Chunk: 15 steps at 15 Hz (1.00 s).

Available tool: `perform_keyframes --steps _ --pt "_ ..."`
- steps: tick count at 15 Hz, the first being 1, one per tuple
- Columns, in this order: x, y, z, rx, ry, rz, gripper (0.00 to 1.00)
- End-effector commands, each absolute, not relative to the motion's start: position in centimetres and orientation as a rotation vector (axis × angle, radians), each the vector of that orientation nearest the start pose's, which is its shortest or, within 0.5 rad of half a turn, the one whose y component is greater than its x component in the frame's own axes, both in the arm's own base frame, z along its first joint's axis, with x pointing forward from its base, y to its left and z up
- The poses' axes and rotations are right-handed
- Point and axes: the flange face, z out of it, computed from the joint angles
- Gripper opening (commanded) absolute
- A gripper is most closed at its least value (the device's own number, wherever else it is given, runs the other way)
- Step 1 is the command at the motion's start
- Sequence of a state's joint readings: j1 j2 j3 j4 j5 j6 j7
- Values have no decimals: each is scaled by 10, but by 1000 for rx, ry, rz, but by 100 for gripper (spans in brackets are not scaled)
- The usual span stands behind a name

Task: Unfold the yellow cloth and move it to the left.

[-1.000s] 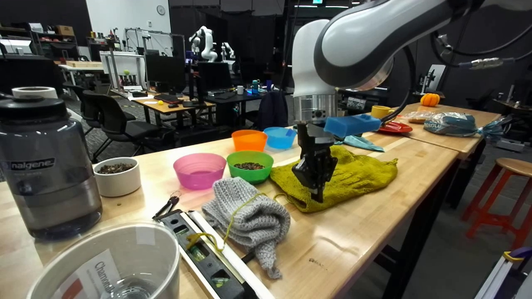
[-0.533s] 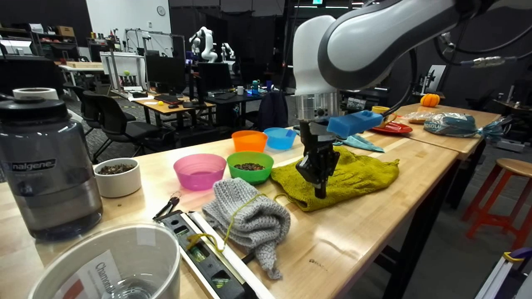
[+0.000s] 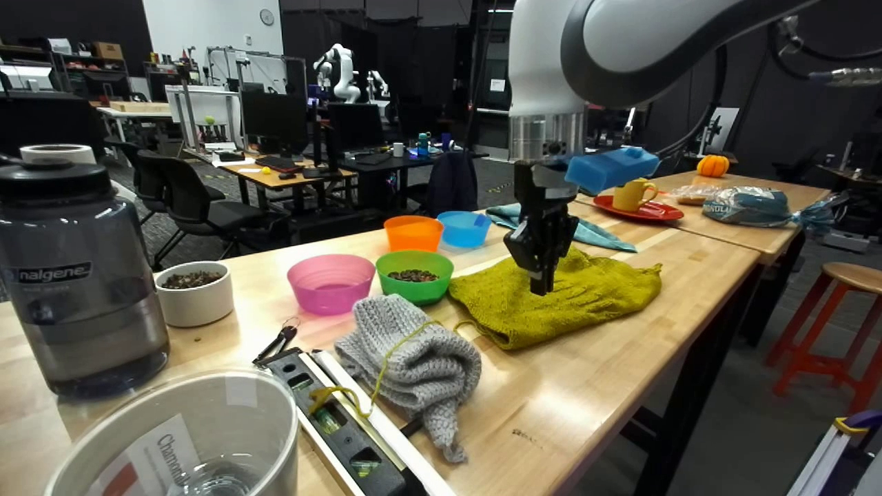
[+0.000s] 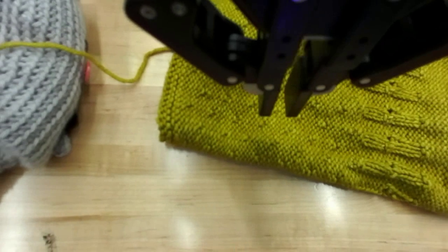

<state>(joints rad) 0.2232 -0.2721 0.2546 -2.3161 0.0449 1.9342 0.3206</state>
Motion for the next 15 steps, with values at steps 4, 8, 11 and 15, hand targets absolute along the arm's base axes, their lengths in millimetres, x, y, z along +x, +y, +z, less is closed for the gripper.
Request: perform_keyframes --steps 4,8,11,15 --pt "362 199 473 -3226 -247 129 66" --pt "344 195 492 -3247 -281 152 92" --pt "330 189 503 -3251 -294 181 100" --pt "306 178 517 -3252 -318 202 100"
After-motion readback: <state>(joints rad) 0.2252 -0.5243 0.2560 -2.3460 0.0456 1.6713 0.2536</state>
